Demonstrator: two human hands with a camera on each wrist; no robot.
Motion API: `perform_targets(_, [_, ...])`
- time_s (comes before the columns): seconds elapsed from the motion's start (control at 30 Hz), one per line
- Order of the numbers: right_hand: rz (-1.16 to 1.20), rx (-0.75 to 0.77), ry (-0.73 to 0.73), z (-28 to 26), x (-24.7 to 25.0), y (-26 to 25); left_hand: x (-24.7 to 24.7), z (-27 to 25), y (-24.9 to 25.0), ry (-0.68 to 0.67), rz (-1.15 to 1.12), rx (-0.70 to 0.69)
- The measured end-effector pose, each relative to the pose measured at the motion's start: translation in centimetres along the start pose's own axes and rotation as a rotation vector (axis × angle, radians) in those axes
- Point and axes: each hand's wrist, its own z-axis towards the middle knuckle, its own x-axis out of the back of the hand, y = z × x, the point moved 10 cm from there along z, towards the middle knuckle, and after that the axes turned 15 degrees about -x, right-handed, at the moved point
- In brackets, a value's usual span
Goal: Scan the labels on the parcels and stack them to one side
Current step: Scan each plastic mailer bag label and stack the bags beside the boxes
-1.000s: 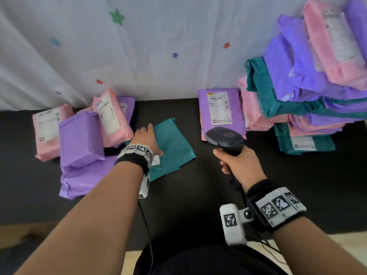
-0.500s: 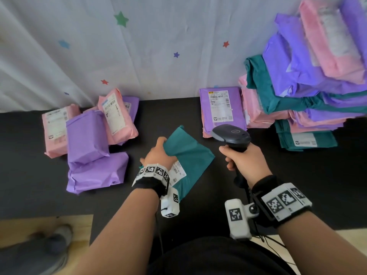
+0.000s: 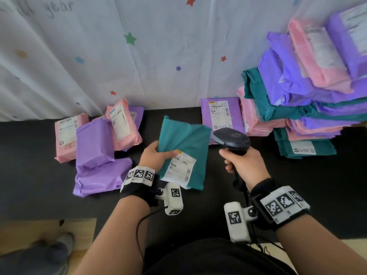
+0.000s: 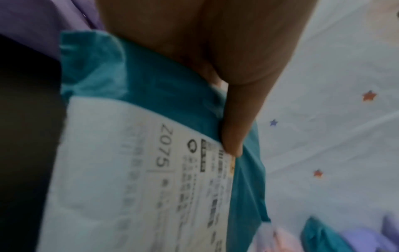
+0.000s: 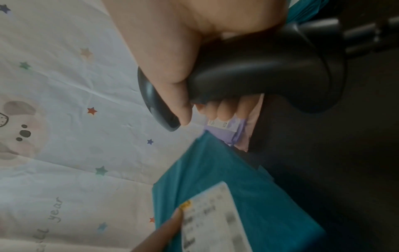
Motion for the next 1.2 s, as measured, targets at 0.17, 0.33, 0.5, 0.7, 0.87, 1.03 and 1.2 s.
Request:
perform_targets(0.17, [0.11, 0.009, -0.041, -0.6, -0.8, -1.5, 0.4, 1.1, 1.7, 0.214, -0.539, 0.115])
perform_targets(0.33, [0.402, -0.078, -0.186, -0.9, -1.9, -3.6, -1.8, 1.0, 4.4, 0.056, -0.728, 0.1])
perform_targets(0.5, [0.389, -0.024, -0.176, -1.1, -1.3, -5.7, -3.4, -0.2, 5.3, -0.117, -0.703, 0.057])
perform_targets(0.7, [0.388, 0.047, 0.006, -1.8, 0.2, -6.3, -3.7, -0.9, 4.2, -0.169, -0.57, 0.092])
perform_targets(0.87, [0.442, 0.086, 0.047, -2.4, 0.7, -6.7, -7.3, -3.5, 1.5, -0.398, -0.488, 0.343])
perform_targets(1.03, [0.462, 0.112, 0.097, -2.4, 2.0, -6.3, -8.3, -3.0, 3.9, -0.395, -0.743, 0.26])
perform_targets(1.2, [0.438, 0.127, 0.139, -2.7, 2.6, -6.0, -7.4, -2.2, 6.5, -0.344, -0.772, 0.114])
